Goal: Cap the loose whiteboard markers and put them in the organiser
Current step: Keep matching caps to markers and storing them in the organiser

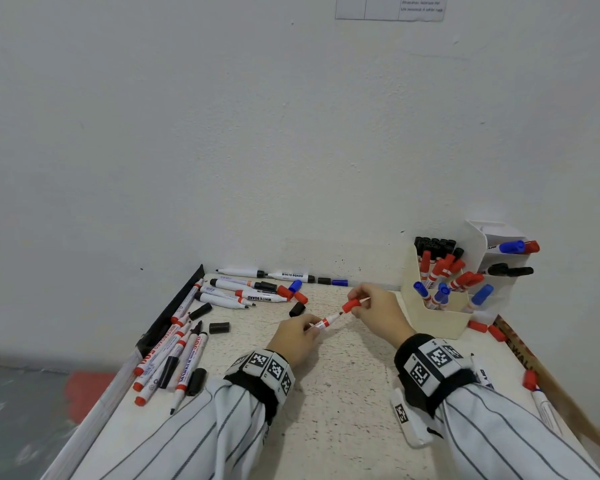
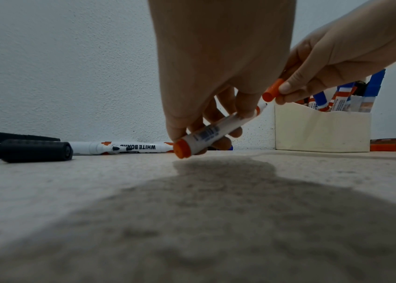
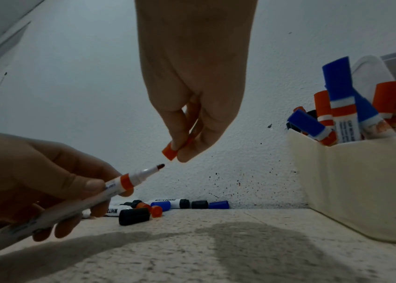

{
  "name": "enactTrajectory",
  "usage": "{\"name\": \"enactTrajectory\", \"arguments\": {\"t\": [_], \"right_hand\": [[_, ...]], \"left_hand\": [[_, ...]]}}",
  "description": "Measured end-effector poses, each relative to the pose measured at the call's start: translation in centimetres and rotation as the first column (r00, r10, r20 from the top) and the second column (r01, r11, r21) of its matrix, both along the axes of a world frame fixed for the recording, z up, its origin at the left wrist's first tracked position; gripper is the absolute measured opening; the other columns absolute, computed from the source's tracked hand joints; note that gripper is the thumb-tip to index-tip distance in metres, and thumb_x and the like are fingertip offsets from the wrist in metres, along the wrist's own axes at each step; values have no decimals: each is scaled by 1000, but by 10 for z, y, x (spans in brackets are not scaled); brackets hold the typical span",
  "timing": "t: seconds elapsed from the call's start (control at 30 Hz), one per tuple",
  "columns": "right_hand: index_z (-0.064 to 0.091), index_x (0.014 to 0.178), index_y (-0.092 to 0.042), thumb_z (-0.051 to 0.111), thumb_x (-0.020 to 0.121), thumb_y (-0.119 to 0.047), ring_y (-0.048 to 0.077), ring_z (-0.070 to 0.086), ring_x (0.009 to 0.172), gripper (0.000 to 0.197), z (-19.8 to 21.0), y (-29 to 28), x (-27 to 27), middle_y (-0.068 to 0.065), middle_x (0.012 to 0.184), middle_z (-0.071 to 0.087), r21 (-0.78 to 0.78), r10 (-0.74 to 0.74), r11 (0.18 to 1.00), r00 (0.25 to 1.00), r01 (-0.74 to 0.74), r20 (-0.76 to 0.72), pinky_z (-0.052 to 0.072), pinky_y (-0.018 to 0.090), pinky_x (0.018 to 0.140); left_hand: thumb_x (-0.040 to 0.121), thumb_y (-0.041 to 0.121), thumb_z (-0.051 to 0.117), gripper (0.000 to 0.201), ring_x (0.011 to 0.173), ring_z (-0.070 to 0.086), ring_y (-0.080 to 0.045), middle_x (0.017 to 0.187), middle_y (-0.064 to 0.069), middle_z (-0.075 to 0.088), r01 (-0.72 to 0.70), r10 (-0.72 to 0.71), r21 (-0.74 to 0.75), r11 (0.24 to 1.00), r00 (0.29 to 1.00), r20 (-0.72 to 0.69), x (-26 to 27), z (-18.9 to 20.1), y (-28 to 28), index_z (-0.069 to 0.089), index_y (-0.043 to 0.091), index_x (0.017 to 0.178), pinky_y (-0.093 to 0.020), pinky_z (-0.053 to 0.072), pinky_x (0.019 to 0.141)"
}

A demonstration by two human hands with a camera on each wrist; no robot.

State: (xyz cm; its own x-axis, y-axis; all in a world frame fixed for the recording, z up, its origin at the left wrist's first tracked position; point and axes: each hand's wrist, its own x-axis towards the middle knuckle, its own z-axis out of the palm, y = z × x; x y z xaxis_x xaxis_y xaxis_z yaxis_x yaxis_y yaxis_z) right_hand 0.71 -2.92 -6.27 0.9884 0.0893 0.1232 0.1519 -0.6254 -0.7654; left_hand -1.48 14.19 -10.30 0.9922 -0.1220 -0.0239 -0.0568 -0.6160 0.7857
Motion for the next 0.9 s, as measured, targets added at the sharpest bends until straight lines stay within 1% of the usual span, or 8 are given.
{"name": "enactTrajectory", "arguments": {"t": [0.17,0.33,0.47,0.57,0.63,0.7,0.77,0.9], "right_hand": [[55,83,-24,61,84,1,12,59,84,25,-6,-2,1,2,93,63,-33,33,999,999,-34,-39,41,11,64],[59,93,-15,58,90,-12,9,55,66,4,-8,2,0,0,82,61,25,53,998,994,-50,-98,44,14,58],[51,72,-17,37,98,-43,11,45,57,39,-5,8,-2,-1,64,50,-126,15,991,981,-39,-191,36,23,57],[40,62,-17,28,99,-47,13,38,53,49,-2,11,-4,-1,60,40,-151,-44,988,979,14,-197,32,25,54],[36,60,-17,26,99,-47,14,35,51,50,0,12,-5,0,58,37,-158,-69,987,976,36,-205,30,25,52],[35,59,-17,25,99,-47,14,34,51,51,1,12,-4,0,58,35,-144,-84,988,975,55,-206,30,25,52],[36,60,-17,24,100,-45,13,34,51,50,3,12,-4,-1,58,35,-136,-96,988,974,69,-205,30,25,53],[37,60,-16,24,100,-40,13,34,52,48,5,15,-4,0,59,36,-95,-108,991,970,90,-216,29,25,52]], "left_hand": [[97,19,46,29,91,53,-11,111,-6,62,15,-15,-10,1000,1000,26,0,-1,0,58,17,123,-19,38,77],[98,19,44,30,69,46,-2,86,5,56,54,-51,-53,997,997,58,-1,0,-3,58,13,124,-11,34,59],[85,22,65,33,84,49,-7,99,2,52,70,-69,-6,998,990,126,-2,0,-4,57,19,116,-10,37,64],[78,15,73,29,76,51,-10,95,-1,55,58,-45,-77,995,986,159,0,-1,-4,54,22,98,-24,49,70],[77,17,74,22,74,53,-9,93,-2,61,53,-32,-106,993,981,192,0,0,-3,59,23,91,-25,49,72],[80,22,72,18,77,54,-6,92,4,64,35,-13,-88,996,971,237,-1,1,-3,66,21,97,-18,46,71],[86,28,65,21,79,56,-5,92,8,67,38,-29,-33,999,967,254,-2,1,-3,69,20,105,-20,47,74],[96,25,49,21,60,46,-3,78,5,60,90,-98,44,995,960,262,-3,6,-5,67,17,103,-26,44,63]]}}
